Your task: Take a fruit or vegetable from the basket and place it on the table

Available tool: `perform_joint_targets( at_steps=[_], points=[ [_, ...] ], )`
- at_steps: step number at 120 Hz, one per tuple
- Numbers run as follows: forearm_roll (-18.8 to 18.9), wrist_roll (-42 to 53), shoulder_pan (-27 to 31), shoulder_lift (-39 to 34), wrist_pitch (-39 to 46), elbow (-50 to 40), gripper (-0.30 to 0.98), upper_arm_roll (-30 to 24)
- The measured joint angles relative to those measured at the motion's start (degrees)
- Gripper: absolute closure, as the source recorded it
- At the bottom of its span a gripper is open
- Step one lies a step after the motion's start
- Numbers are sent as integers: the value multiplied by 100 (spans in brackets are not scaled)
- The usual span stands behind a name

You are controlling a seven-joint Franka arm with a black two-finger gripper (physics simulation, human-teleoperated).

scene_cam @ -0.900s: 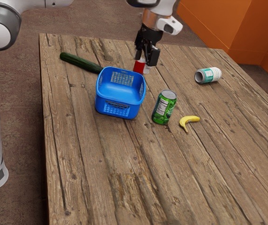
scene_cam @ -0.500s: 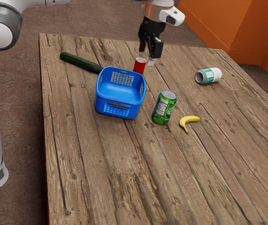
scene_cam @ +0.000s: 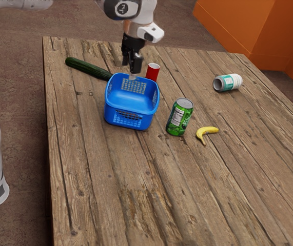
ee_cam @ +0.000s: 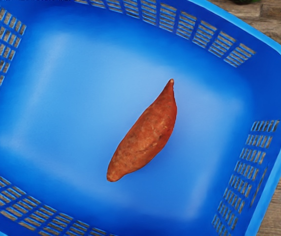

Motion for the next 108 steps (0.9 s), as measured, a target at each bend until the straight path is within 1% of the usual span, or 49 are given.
perform_joint_targets(
  at_steps=[9, 31, 51, 68, 108],
  points=[
    [30, 412, -8, -89, 379, -275, 0, 124],
    [190, 1231, -19, -52, 1017, -788, 0, 145],
    [227, 1790, -19, -51, 1464, -1234, 0, 209],
    [237, 2159, -17, -91, 1793, -1620, 0, 389],
    [229, 2750, -24, 46, 2272, -1746, 0, 421]
  ],
)
